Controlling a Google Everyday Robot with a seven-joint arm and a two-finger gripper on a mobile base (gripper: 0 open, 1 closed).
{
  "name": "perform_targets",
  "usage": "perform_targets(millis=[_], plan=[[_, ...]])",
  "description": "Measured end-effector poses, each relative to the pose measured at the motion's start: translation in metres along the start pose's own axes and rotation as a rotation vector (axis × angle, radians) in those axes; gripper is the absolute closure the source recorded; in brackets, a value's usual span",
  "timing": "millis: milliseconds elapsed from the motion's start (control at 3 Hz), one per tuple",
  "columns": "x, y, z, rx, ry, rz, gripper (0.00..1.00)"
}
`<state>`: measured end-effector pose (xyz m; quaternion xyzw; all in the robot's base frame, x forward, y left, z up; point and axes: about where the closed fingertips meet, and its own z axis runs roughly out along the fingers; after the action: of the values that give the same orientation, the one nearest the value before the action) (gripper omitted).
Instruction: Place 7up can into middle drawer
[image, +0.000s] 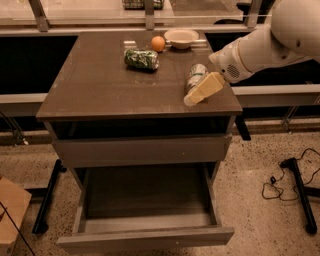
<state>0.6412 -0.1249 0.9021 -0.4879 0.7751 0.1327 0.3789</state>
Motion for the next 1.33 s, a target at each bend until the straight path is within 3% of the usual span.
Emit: perform_targets(millis=[333, 667, 1333], plan=[[0.012, -0.024, 0.041, -0.001, -0.03, 0.069, 0.0], [0.02, -0.034, 0.063, -0.009, -0.035, 0.104, 0.0], [0.02, -0.056, 0.088, -0.018, -0.055, 0.154, 0.41]])
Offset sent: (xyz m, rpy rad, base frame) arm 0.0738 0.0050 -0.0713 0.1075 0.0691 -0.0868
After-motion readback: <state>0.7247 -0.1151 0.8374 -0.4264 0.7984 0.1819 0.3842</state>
